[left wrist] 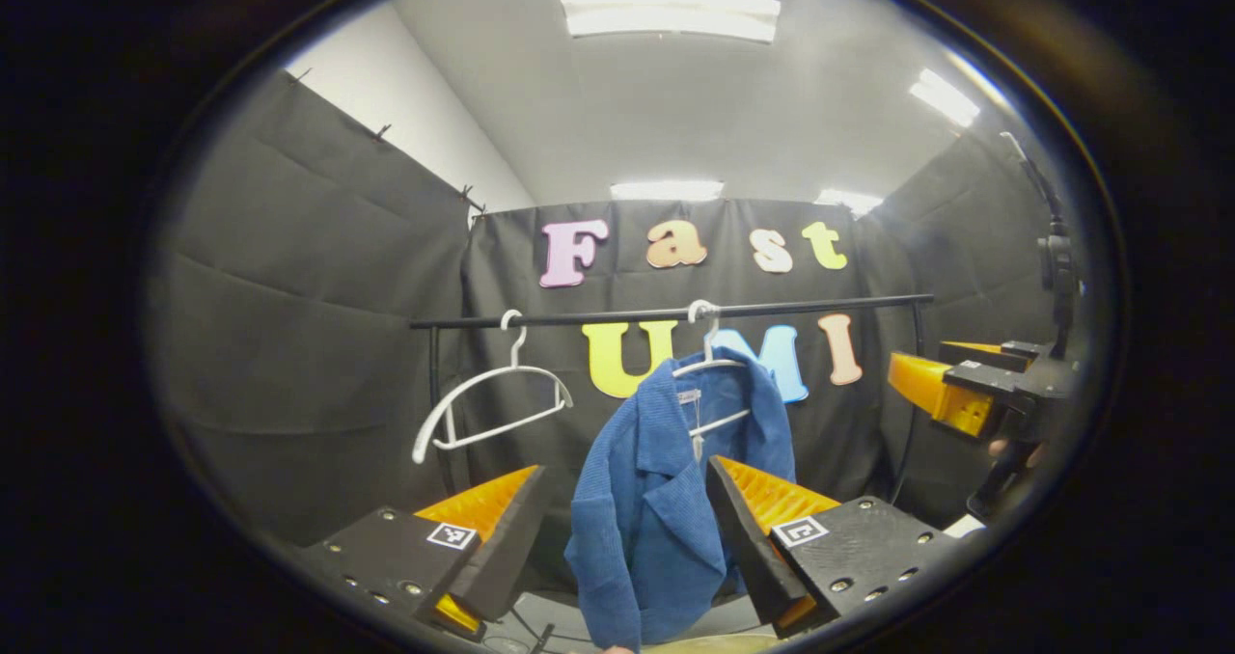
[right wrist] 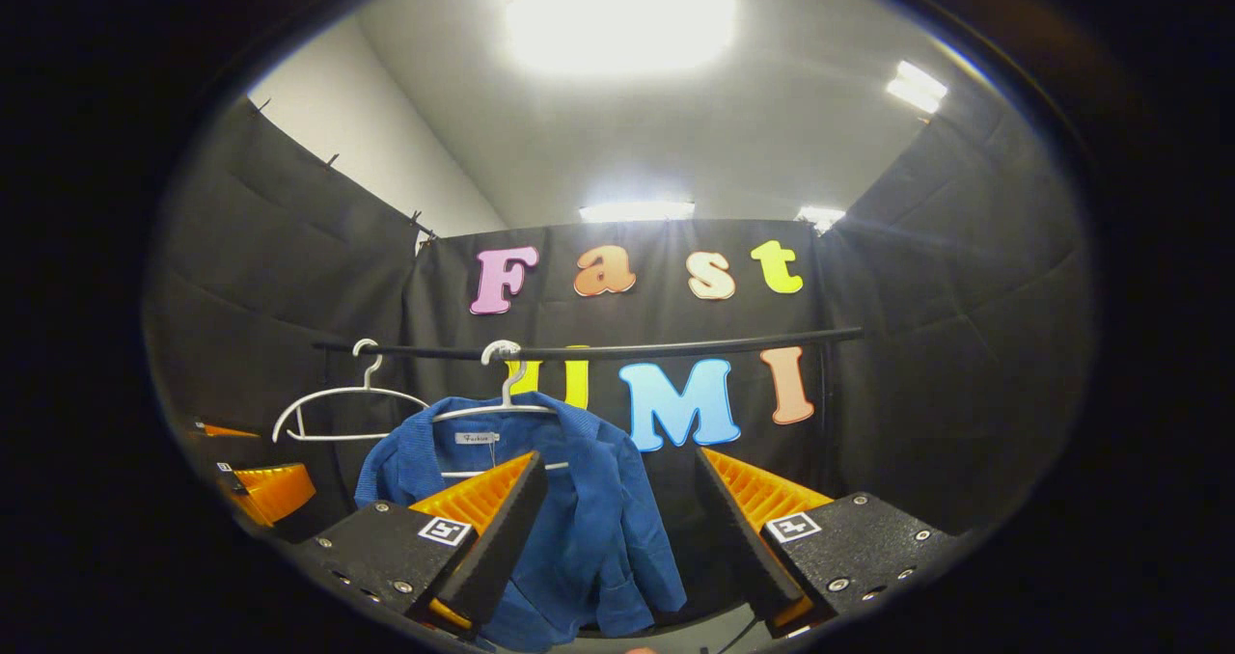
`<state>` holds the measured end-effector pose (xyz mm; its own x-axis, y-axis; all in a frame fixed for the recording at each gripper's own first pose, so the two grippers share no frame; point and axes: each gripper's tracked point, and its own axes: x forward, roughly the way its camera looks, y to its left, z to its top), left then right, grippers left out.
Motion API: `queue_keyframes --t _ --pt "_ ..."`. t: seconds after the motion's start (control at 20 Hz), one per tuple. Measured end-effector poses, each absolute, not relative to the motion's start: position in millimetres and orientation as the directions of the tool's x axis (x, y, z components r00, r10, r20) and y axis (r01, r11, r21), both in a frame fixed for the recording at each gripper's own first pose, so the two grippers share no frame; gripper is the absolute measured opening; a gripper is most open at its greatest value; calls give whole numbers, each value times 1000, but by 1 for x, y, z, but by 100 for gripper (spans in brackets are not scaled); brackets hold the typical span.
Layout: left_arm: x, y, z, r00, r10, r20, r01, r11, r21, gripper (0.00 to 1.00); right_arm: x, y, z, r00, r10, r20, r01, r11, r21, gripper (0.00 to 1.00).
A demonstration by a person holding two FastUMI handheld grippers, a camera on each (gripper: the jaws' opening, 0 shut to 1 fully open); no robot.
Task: Grasp the clothes on the hanger with both hands and then place them into the laundry hamper below.
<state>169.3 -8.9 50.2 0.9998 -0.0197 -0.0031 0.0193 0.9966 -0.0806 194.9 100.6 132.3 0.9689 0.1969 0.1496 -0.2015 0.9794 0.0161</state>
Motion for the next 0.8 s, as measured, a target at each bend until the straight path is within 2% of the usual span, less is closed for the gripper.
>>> queue_keyframes --t 0.05,0.1,0.2,0.25,0.6,0.65,0.8 --pt "178 -17 47 1000 -19 -14 18 997 -79 95 208 105 128 967 216 134 -220 975 15 94" --pt "188 -24 43 1000 -13 -22 12 997 -73 100 221 107 124 966 229 123 -233 972 13 95" --pt "205 -31 34 999 23 -40 -25 998 -60 100 247 107 116 963 248 105 -250 968 9 95" --pt "213 -35 31 998 37 -44 -40 997 -62 95 259 109 111 961 258 99 -260 965 11 95" --pt "270 -61 -4 989 104 -101 -108 993 -38 95 328 117 85 943 324 72 -327 945 24 95" --pt "278 -62 -10 987 118 -109 -122 992 -31 97 336 119 79 941 332 62 -334 942 26 95" --pt "302 -67 -35 976 153 -153 -157 987 -18 95 362 129 61 928 371 31 -372 927 47 95"
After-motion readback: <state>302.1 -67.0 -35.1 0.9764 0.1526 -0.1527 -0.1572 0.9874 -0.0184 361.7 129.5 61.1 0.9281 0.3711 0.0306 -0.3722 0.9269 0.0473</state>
